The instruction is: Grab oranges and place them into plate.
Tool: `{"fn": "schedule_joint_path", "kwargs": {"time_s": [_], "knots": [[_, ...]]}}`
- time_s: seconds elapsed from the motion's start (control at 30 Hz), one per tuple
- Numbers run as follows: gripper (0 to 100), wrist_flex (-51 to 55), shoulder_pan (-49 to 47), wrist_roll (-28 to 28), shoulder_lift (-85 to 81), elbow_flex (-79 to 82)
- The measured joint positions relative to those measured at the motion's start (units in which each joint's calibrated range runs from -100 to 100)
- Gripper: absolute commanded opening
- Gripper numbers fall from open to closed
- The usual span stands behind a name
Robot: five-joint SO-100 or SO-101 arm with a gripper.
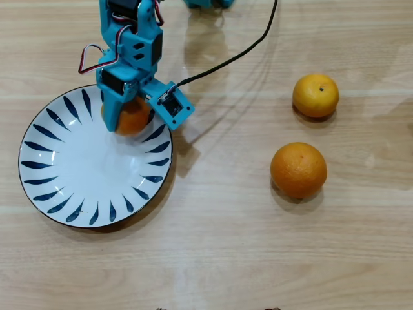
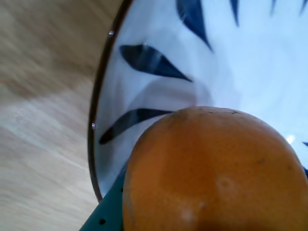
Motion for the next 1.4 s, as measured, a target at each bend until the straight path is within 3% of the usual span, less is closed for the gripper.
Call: {"fn": "schedule_joint_path", "kwargs": {"time_s": [0.3, 0.43, 0.77, 1.1, 1.4], "knots": [[57, -0.09, -0.25, 0.0, -0.76, 0.44], [65, 1.55, -0.25, 0.0, -1.02, 0.44], [57, 18.6, -7.85, -0.05, -10.07, -7.08], [52, 36.18, -27.69, -2.82, -20.31, -10.62], [51, 39.19, -46.52, -8.19, -17.44, -10.71]]}}
